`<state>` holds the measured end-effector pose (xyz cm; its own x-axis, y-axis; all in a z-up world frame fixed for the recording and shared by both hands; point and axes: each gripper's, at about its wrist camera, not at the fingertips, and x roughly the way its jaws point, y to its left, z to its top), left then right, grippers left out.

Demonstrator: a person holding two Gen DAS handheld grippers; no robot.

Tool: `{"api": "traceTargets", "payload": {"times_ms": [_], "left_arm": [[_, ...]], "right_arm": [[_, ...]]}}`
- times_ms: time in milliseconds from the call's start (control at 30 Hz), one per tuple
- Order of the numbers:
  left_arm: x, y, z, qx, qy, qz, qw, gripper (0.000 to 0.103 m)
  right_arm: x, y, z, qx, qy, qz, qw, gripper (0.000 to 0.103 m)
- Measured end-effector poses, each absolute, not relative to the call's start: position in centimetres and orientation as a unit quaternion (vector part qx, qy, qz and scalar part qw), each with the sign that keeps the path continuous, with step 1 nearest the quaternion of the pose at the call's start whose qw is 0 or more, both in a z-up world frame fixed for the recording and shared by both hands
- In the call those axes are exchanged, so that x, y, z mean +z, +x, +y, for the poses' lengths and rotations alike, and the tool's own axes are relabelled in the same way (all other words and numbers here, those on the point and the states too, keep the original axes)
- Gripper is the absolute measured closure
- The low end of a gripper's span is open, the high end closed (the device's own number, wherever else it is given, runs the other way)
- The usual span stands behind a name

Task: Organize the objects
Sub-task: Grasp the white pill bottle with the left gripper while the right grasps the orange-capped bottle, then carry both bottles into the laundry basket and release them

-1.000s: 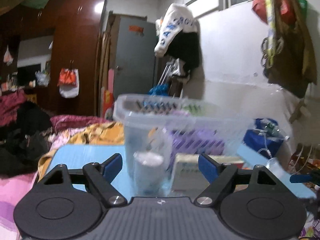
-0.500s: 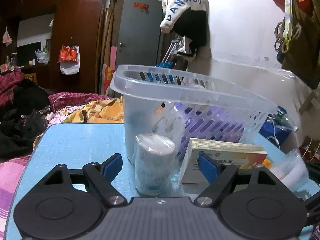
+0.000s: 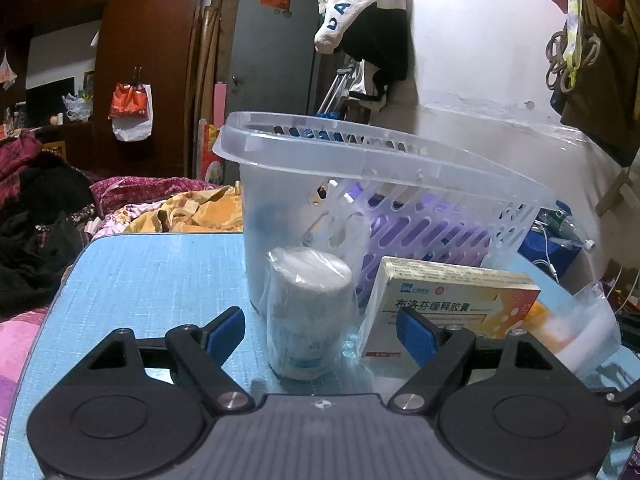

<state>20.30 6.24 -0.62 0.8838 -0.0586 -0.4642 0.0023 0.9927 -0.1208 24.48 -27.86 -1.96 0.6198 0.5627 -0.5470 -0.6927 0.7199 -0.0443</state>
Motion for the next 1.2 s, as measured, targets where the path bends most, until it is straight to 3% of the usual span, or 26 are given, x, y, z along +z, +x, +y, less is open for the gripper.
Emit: {"api": "traceTargets", "payload": {"times_ms": [267, 333, 367, 433, 500, 567, 900, 1200], "left_arm": [[-0.6, 21.2, 5.8, -0.013, -0.051, 0.248, 0.967, 0.017], [-0.6, 21.3, 5.7, -0.011, -0.049, 0.248, 0.968, 0.017], [-0.6, 21.4, 5.6, -0.008, -0.048, 0.247, 0.968, 0.018], [-0.6, 21.4, 5.5, -0.009, -0.045, 0.248, 0.968, 0.027], [-0.5, 21.0, 5.6, -0.012, -0.049, 0.243, 0.969, 0.045], [-0.4, 20.7, 5.8, -0.005, -0.049, 0.239, 0.97, 0.054], [0.6, 18.0, 6.2, 0.006, -0.055, 0.187, 0.981, 0.056], [3.1, 14.5, 4.8, -0.031, -0.063, 0.122, 0.99, 0.056]], "right_arm": [[-1.5, 25.5, -25.3, 0.337, -0.164, 0.25, 0.893, 0.027], [-1.5, 25.6, -25.1, 0.337, -0.165, 0.246, 0.894, 0.034], [-1.6, 25.7, -25.2, 0.338, -0.162, 0.247, 0.894, 0.043], [-1.5, 25.7, -25.6, 0.34, -0.153, 0.251, 0.893, 0.047], [-1.6, 25.4, -26.2, 0.339, -0.153, 0.25, 0.894, 0.048], [-1.5, 25.1, -27.1, 0.338, -0.149, 0.251, 0.895, 0.049], [-1.4, 25.0, -34.0, 0.3, -0.08, 0.249, 0.917, 0.05], [1.2, 23.6, -36.2, 0.29, -0.042, 0.187, 0.938, 0.05]]}}
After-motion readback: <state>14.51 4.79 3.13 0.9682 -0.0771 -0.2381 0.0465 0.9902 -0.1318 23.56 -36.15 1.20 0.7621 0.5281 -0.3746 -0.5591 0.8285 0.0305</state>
